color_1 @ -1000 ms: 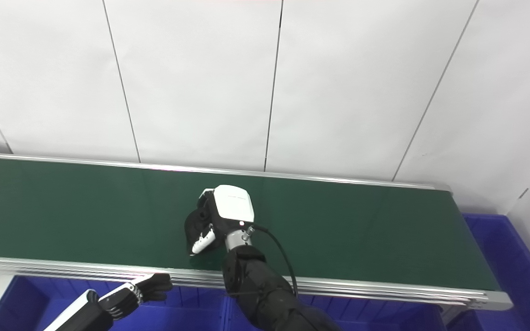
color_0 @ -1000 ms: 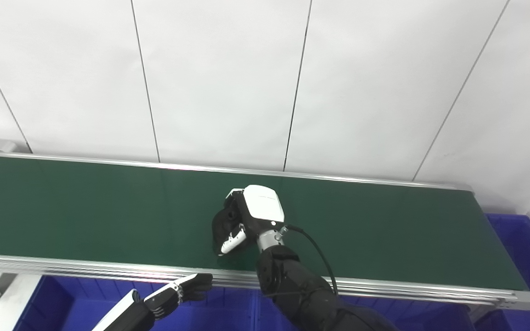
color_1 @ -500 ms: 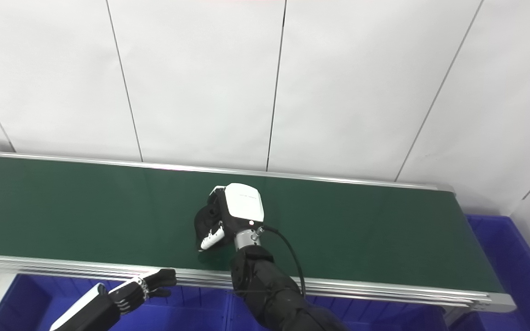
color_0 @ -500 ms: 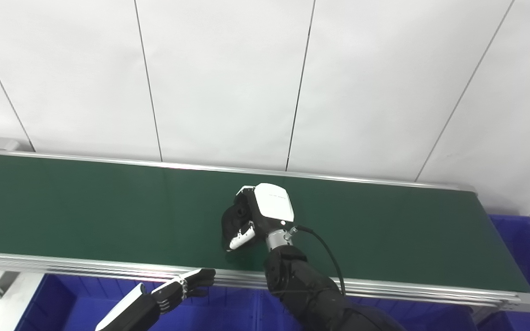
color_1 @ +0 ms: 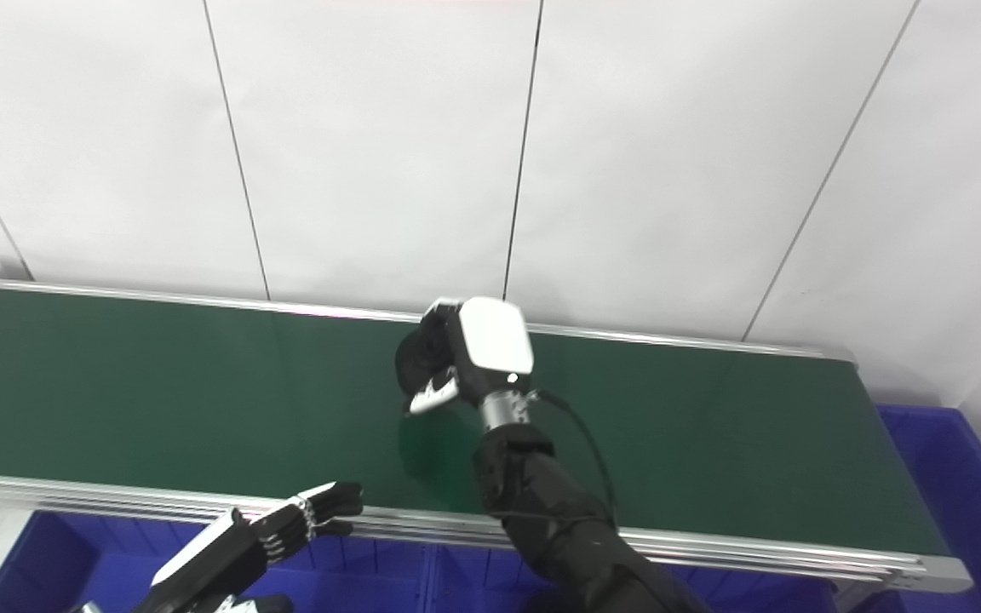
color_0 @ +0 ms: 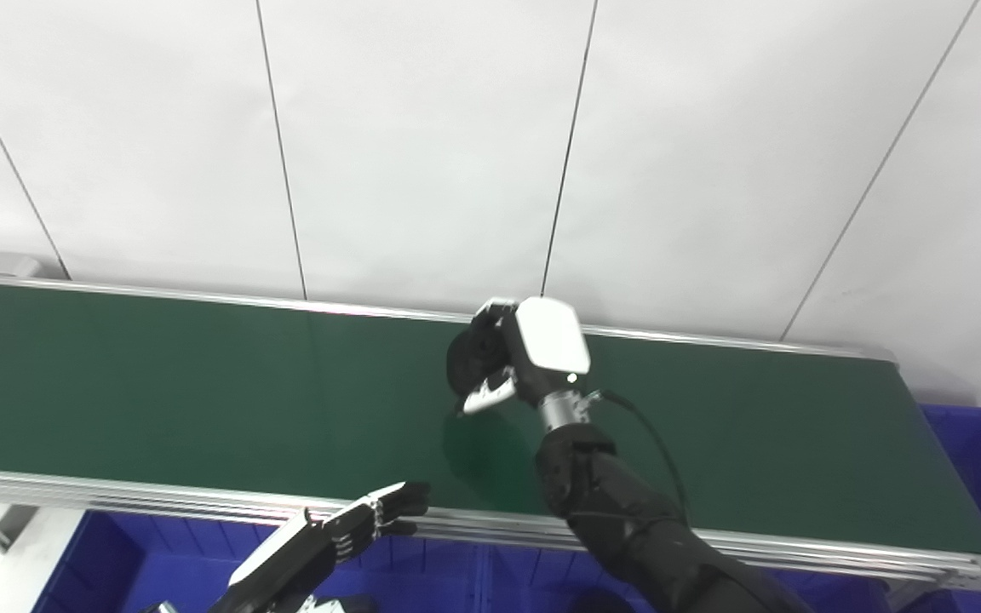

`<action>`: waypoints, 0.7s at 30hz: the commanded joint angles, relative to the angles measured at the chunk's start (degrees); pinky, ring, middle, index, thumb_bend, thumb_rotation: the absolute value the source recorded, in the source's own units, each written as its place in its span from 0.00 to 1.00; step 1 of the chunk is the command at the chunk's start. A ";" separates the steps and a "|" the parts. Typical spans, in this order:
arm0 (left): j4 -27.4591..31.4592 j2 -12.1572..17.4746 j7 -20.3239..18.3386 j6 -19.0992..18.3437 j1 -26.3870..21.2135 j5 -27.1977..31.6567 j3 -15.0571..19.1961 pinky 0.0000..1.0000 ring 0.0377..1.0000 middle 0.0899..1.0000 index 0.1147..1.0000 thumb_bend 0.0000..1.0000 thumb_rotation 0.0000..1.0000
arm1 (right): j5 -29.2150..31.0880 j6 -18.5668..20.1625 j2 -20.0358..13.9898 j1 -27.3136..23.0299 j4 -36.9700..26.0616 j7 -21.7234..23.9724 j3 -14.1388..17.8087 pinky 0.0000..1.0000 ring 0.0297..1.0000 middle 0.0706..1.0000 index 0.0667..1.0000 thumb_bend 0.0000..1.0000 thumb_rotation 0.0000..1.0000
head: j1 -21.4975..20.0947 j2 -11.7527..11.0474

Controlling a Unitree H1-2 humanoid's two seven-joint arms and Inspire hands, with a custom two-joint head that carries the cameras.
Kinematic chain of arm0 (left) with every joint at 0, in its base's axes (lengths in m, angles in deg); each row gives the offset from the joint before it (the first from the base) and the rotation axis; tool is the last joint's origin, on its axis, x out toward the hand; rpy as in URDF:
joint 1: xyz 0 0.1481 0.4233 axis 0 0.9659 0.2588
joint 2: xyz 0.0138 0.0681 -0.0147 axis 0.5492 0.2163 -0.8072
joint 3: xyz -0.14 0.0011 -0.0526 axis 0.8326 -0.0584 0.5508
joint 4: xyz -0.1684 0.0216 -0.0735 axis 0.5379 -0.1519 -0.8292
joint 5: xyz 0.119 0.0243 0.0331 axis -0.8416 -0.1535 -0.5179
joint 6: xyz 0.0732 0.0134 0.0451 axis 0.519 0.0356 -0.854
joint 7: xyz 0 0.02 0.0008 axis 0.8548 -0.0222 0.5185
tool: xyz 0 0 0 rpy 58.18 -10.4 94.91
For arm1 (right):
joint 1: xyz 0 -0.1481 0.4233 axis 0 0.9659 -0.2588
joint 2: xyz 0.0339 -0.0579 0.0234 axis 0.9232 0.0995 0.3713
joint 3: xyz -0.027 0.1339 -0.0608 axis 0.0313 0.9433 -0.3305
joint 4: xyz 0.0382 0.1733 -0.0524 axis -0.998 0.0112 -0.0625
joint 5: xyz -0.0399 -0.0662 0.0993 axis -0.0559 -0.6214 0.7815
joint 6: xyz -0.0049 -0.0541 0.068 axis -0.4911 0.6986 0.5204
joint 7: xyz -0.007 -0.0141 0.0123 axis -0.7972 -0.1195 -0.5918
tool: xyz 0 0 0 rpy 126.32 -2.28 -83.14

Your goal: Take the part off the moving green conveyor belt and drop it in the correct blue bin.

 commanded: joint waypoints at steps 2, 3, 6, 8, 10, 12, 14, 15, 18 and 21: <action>-0.60 0.16 -0.86 2.24 -2.23 1.54 0.40 0.89 0.92 0.93 0.91 0.54 0.66 | -2.07 2.34 -2.12 1.46 -11.13 1.78 1.10 0.39 0.45 0.48 0.48 0.50 0.00 | -0.88 0.07; -0.95 0.14 -1.03 2.19 -2.52 1.64 0.41 0.89 0.93 0.94 0.91 0.54 0.67 | -2.50 3.33 -2.65 2.52 -14.05 2.78 1.45 0.39 0.45 0.47 0.48 0.50 0.00 | -0.88 0.07; -2.08 -0.08 -1.35 1.95 -3.60 1.73 0.51 0.90 0.93 0.94 0.91 0.54 0.67 | -3.89 5.80 -4.25 6.04 -23.27 5.88 2.93 0.39 0.44 0.46 0.49 0.50 0.00 | -2.01 0.68; -2.71 -0.28 -1.34 1.86 -4.22 1.56 0.63 0.91 0.94 0.94 0.91 0.52 0.68 | -4.66 6.95 -5.17 8.28 -28.35 7.45 3.83 0.38 0.44 0.46 0.50 0.50 0.00 | -2.75 1.38; -3.40 -0.63 -1.05 2.00 -4.85 0.93 0.83 0.92 0.95 0.95 0.91 0.53 0.70 | -4.93 8.07 -5.85 10.81 -33.03 9.00 5.14 0.39 0.43 0.46 0.49 0.50 0.00 | -3.45 1.83; -4.26 -1.13 -0.71 2.22 -5.70 0.08 1.06 0.92 0.95 0.95 0.91 0.53 0.72 | -5.02 9.09 -6.55 13.92 -38.01 10.63 6.65 0.40 0.44 0.47 0.49 0.50 0.00 | -4.37 2.82; -5.06 -1.51 -0.55 2.24 -6.70 -0.69 1.16 0.92 0.95 0.95 0.91 0.52 0.73 | -5.19 9.77 -7.17 17.19 -43.05 12.24 8.09 0.40 0.44 0.48 0.47 0.50 0.00 | -5.63 5.03; -5.33 -1.63 -0.51 2.24 -7.13 -1.02 1.20 0.92 0.95 0.95 0.92 0.50 0.75 | -5.36 10.02 -7.38 18.53 -45.16 12.94 8.70 0.40 0.44 0.47 0.47 0.50 0.00 | -5.85 5.50; -5.49 -1.67 -1.01 1.96 -9.04 -1.55 1.05 0.93 0.96 0.96 0.94 0.47 0.80 | -5.42 11.72 -7.76 23.11 -53.26 16.32 10.81 0.41 0.44 0.48 0.47 0.50 0.00 | -10.38 12.73; -3.68 -1.44 -1.68 -0.78 -11.22 0.01 0.72 0.96 0.98 0.98 0.96 0.44 0.81 | -6.41 13.98 -7.79 26.95 -59.98 19.32 12.26 0.39 0.43 0.49 0.48 0.50 0.00 | -12.77 15.74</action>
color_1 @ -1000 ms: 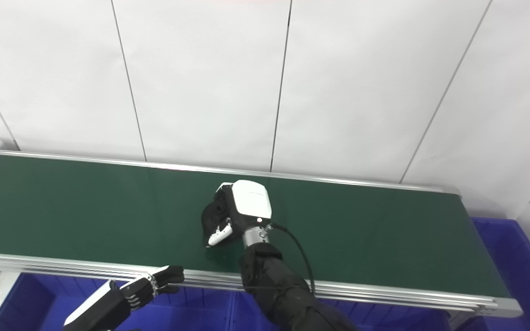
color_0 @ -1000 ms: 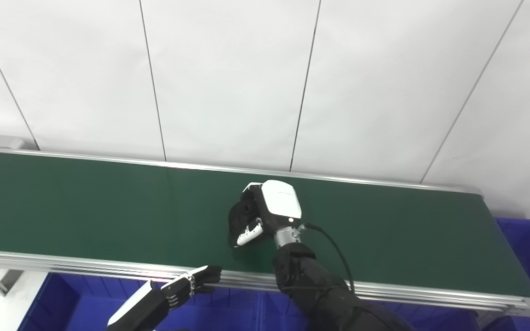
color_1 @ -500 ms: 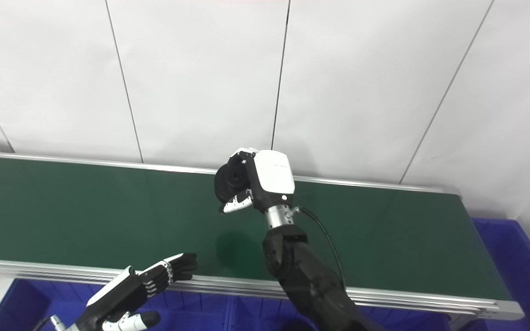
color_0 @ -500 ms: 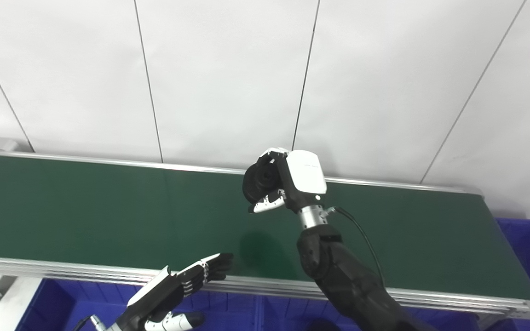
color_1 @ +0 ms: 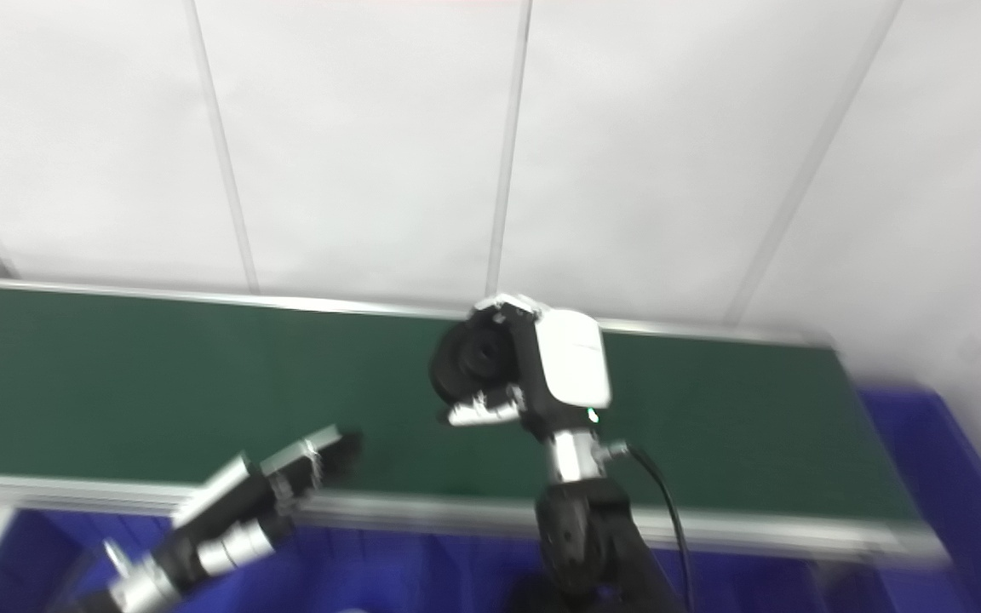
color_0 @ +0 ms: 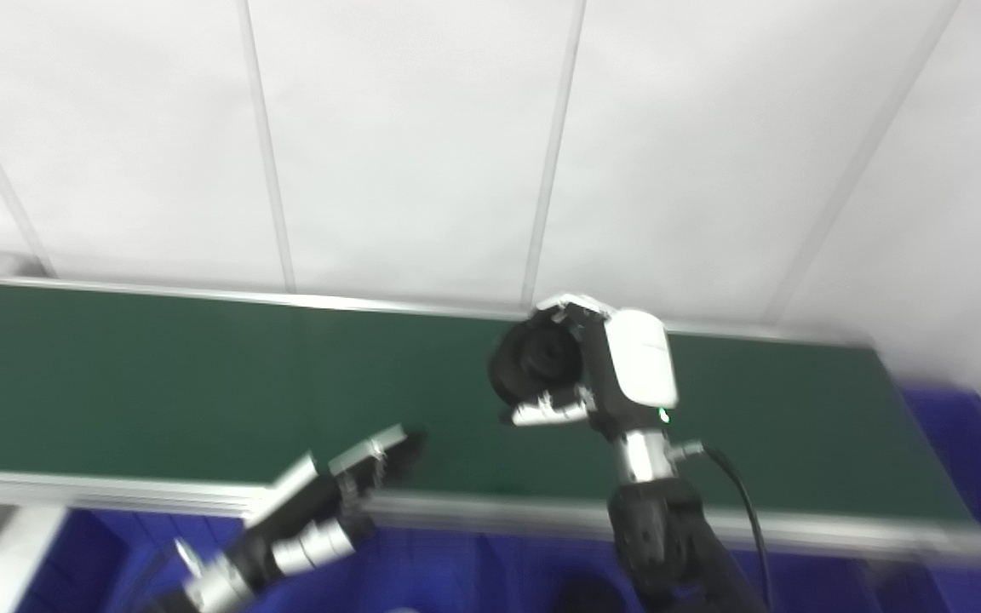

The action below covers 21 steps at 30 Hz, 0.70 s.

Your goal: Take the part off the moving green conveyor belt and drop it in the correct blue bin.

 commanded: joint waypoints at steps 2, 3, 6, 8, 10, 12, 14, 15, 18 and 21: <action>4.93 0.94 -0.34 -2.80 -4.01 1.57 -0.05 0.96 0.98 0.99 0.96 0.40 0.81 | -1.54 1.86 0.32 1.20 -7.03 2.06 1.53 0.39 0.43 0.49 0.48 0.50 0.00 | -4.01 1.45; 5.65 0.95 -0.59 -3.69 -4.39 2.14 -0.08 0.95 0.98 0.99 0.96 0.36 0.81 | -1.65 2.06 0.49 3.20 -8.84 2.71 1.66 0.39 0.43 0.49 0.48 0.50 0.00 | -3.41 1.67; 6.85 0.66 -0.87 -5.40 -4.63 2.93 -0.11 0.94 0.98 0.99 0.97 0.32 0.81 | -1.96 1.81 0.83 8.27 -12.42 4.29 1.68 0.39 0.43 0.49 0.48 0.50 0.00 | -2.30 2.34; 7.03 0.62 -0.76 -5.74 -4.40 2.43 -0.19 0.94 0.97 0.99 0.96 0.32 0.79 | -2.86 0.80 0.74 12.82 -13.92 5.06 0.47 0.39 0.43 0.48 0.49 0.50 0.00 | -2.18 2.52; 7.41 0.69 -0.62 -5.98 -4.06 1.88 -0.22 0.93 0.97 0.98 0.96 0.35 0.79 | -3.78 0.08 1.02 15.92 -14.26 5.24 -0.45 0.40 0.41 0.46 0.49 0.50 0.00 | -1.82 2.63; 8.00 0.87 -0.69 -6.51 -3.58 1.97 -0.10 0.94 0.97 0.98 0.95 0.38 0.79 | -4.69 -0.42 1.75 17.58 -13.30 4.79 -1.27 0.40 0.40 0.46 0.50 0.50 0.00 | -2.91 2.20; 8.35 1.21 -0.86 -6.37 -3.12 2.30 0.21 0.94 0.97 0.98 0.95 0.39 0.78 | -5.18 -1.37 2.73 18.35 -11.43 3.68 -1.95 0.40 0.40 0.46 0.50 0.50 0.00 | -3.92 2.13; 8.42 1.43 -1.02 -6.11 -2.95 2.55 0.38 0.93 0.97 0.98 0.95 0.40 0.78 | -5.07 -1.93 3.07 18.53 -10.37 3.24 -2.16 0.40 0.40 0.46 0.49 0.50 0.00 | -3.94 2.19; 9.98 2.04 -1.10 -7.08 -2.15 3.36 0.83 0.93 0.97 0.98 0.95 0.41 0.80 | -4.66 -3.25 3.40 18.81 -8.07 2.31 -2.50 0.40 0.41 0.47 0.49 0.50 0.00 | -2.94 2.79; 11.82 2.41 -1.15 -8.64 -1.38 4.52 1.13 0.93 0.95 0.97 0.95 0.38 0.77 | -4.44 -4.31 3.17 19.14 -5.61 1.97 -3.04 0.39 0.42 0.45 0.50 0.50 0.00 | -2.17 2.99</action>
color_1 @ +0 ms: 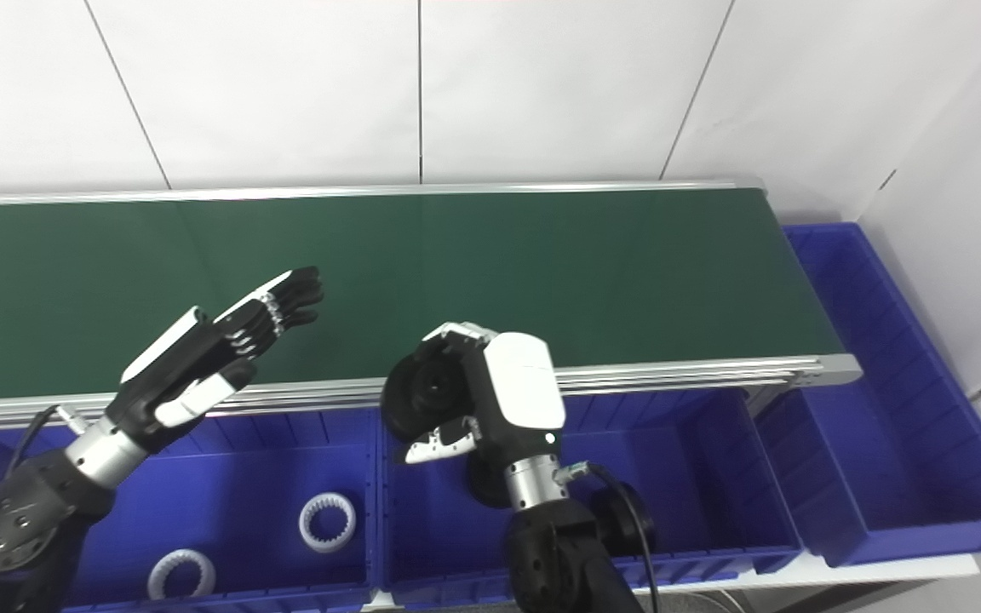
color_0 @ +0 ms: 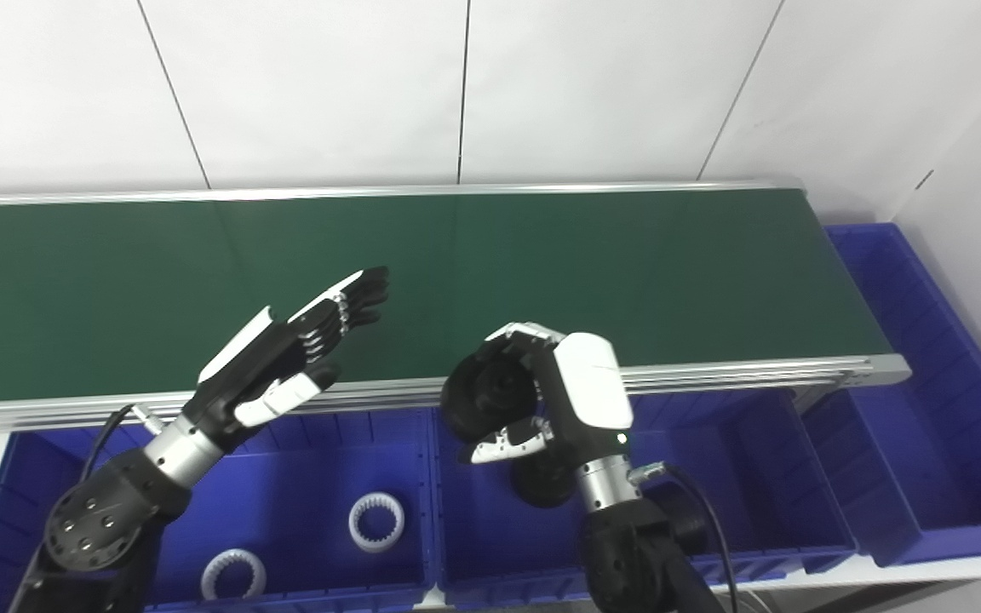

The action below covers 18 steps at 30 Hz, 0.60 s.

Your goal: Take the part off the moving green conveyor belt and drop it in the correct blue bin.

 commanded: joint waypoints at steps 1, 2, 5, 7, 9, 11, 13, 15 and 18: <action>2.36 0.95 -0.12 -0.20 -0.46 2.05 0.63 0.93 0.95 0.97 0.95 0.37 0.76 | -0.26 -3.84 -0.12 -0.63 0.88 -1.87 -0.39 0.38 0.42 0.45 0.50 0.50 0.00 | 0.19 0.17; 2.79 1.09 -0.14 -0.31 -0.33 2.13 0.64 0.93 0.96 0.97 0.95 0.37 0.76 | -0.36 -4.26 -0.24 -0.46 1.91 -2.04 -0.62 0.38 0.42 0.45 0.50 0.50 0.00 | 0.30 0.20; 3.73 1.21 0.00 -0.55 -0.07 2.46 0.66 0.94 0.96 0.96 0.95 0.37 0.77 | -0.37 -5.16 -0.41 0.01 4.43 -2.64 -1.06 0.39 0.43 0.46 0.49 0.50 0.00 | 0.74 0.36; 4.31 1.28 -0.03 -0.95 0.01 2.78 0.65 0.94 0.96 0.96 0.95 0.37 0.76 | -0.44 -5.71 -0.44 0.14 6.74 -3.47 -1.35 0.39 0.43 0.47 0.49 0.50 0.00 | 0.95 0.44; 5.04 1.37 -0.03 -0.86 0.10 2.61 0.63 0.94 0.96 0.97 0.95 0.37 0.77 | -0.38 -5.90 -0.49 0.03 8.80 -4.14 -1.55 0.39 0.43 0.47 0.49 0.50 0.00 | 1.07 0.38; 5.68 1.38 -0.02 -1.05 0.37 2.68 0.64 0.94 0.96 0.96 0.95 0.37 0.77 | -0.57 -5.51 -0.62 -0.16 10.49 -4.48 -1.75 0.39 0.44 0.47 0.48 0.50 0.00 | 1.22 0.43; 6.18 1.38 0.05 -0.99 0.69 2.46 0.63 0.94 0.96 0.96 0.95 0.36 0.78 | -1.03 -5.24 -0.93 -0.44 11.94 -4.85 -2.01 0.39 0.44 0.47 0.48 0.50 0.00 | 1.47 0.48; 6.55 1.59 -0.04 -1.04 1.12 2.41 0.61 0.94 0.96 0.97 0.95 0.36 0.77 | -1.61 -5.58 -1.52 -1.07 14.45 -5.87 -2.26 0.39 0.44 0.47 0.48 0.50 0.00 | 1.71 0.51; 7.06 1.65 0.36 -1.43 1.90 2.53 0.95 0.94 0.96 0.97 0.94 0.37 0.76 | -1.42 -4.91 -2.73 -1.70 16.89 -5.38 -2.19 0.39 0.45 0.46 0.48 0.50 0.00 | 2.10 0.59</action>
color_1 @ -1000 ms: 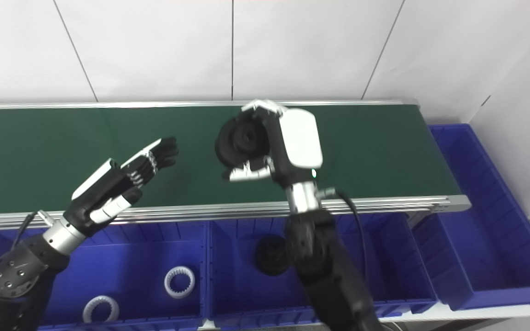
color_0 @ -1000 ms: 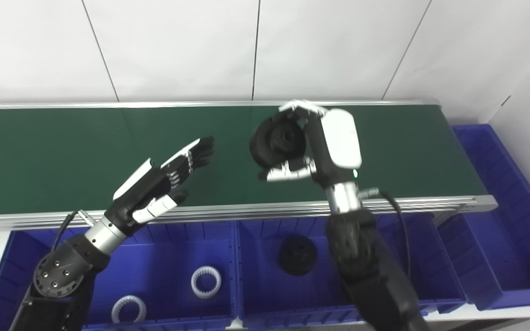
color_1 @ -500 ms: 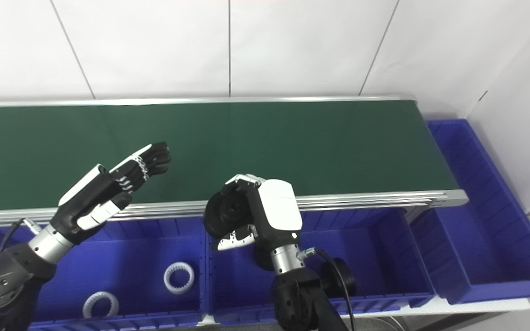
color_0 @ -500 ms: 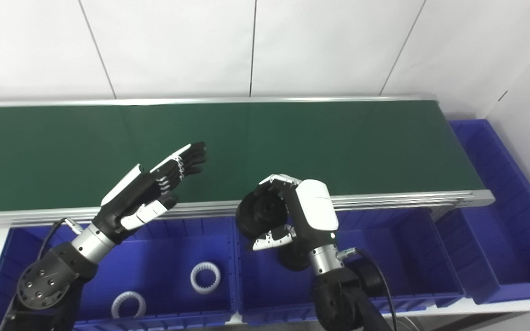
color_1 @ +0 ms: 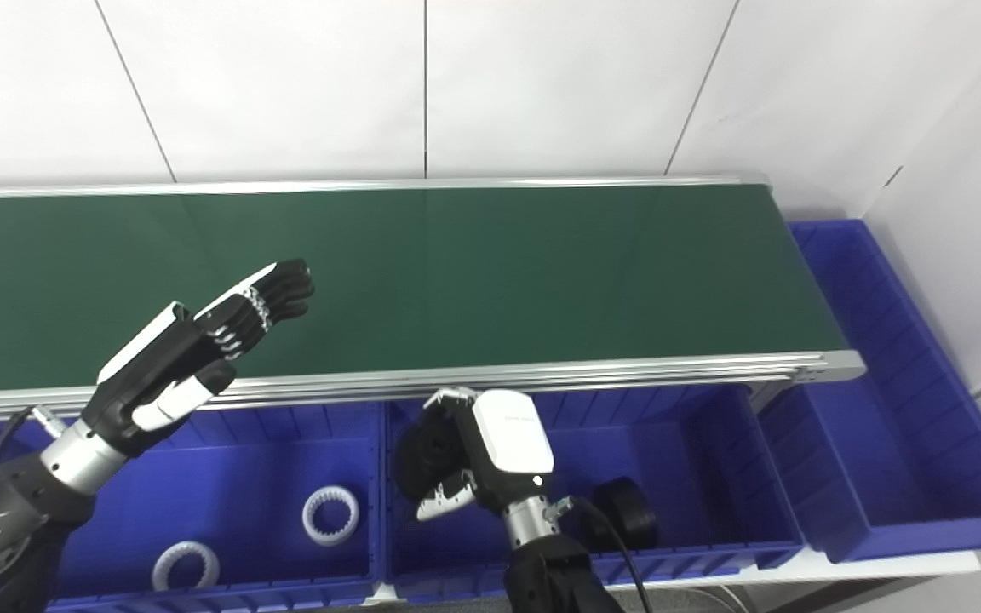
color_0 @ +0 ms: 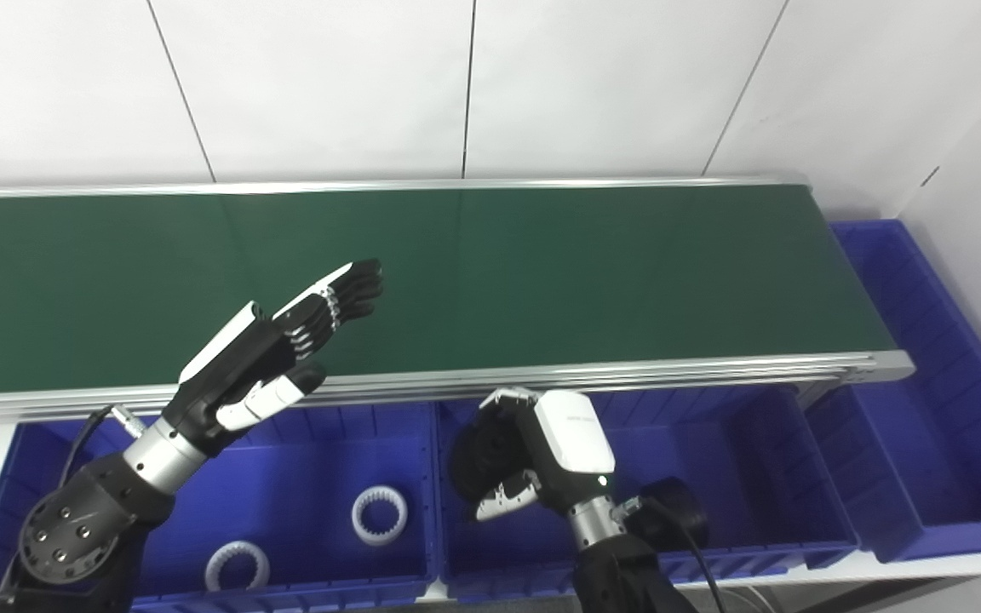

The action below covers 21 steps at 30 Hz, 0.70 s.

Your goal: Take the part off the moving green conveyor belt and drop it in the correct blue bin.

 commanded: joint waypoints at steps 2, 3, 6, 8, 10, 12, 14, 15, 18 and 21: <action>2.52 1.00 0.30 0.02 0.17 2.01 0.91 0.95 0.97 0.97 0.94 0.38 0.75 | -0.38 -1.55 -1.45 -1.37 -0.88 -0.25 0.25 0.40 0.45 0.47 0.47 0.50 0.00 | 0.15 0.02; 2.63 1.00 0.31 0.07 0.25 2.02 1.01 0.95 0.96 0.96 0.94 0.38 0.75 | -0.53 -0.99 -1.79 -1.40 -0.80 0.17 0.23 0.40 0.45 0.47 0.47 0.50 0.00 | 0.15 0.02; 3.18 0.94 0.32 -0.43 0.46 2.39 1.15 0.95 0.97 0.97 0.94 0.37 0.75 | 0.05 0.78 -2.31 -1.39 -0.95 2.53 0.48 0.47 0.51 0.44 0.48 0.52 0.00 | 0.24 0.15; 3.28 0.92 0.25 -0.47 0.59 2.53 1.09 0.95 0.97 0.97 0.94 0.35 0.74 | 0.49 1.76 -2.50 -1.26 -1.43 4.70 0.64 0.52 0.57 0.58 0.46 0.52 0.11 | 0.23 0.19; 3.48 0.88 0.32 -0.41 0.82 2.40 1.08 0.95 0.97 0.97 0.95 0.36 0.74 | 1.12 1.63 -2.53 -1.00 -2.11 6.24 0.72 0.56 0.61 0.63 0.56 0.68 0.12 | 0.38 0.23; 3.51 1.04 0.26 0.00 0.91 2.01 1.04 0.95 0.97 0.97 0.95 0.36 0.75 | 1.59 1.75 -2.40 -0.64 -3.13 7.69 0.85 0.61 0.66 0.68 0.66 0.80 0.14 | 0.41 0.26; 3.63 1.10 0.34 -0.25 1.08 2.10 1.13 0.95 0.97 0.97 0.95 0.36 0.75 | 1.70 1.96 -2.29 -0.39 -3.93 8.51 0.85 0.64 0.69 0.70 0.69 0.82 0.15 | 0.33 0.08; 3.64 1.22 0.37 -0.23 1.22 2.02 1.19 0.96 0.97 0.97 0.95 0.36 0.74 | 1.53 2.10 -2.27 -0.30 -4.12 8.80 0.71 0.65 0.70 0.71 0.70 0.83 0.16 | 0.40 0.12; 3.82 1.49 0.36 -0.41 1.50 1.98 1.27 0.96 0.97 0.97 0.95 0.37 0.74 | 1.08 2.51 -2.27 -0.01 -4.84 9.57 0.47 0.67 0.75 0.76 0.72 0.81 0.14 | 0.64 0.33; 4.20 1.92 0.62 -0.88 1.96 1.59 1.34 0.96 0.97 0.97 0.95 0.38 0.74 | 0.48 3.18 -2.29 0.58 -6.75 10.11 0.45 0.67 0.76 0.77 0.71 0.80 0.15 | 0.97 0.56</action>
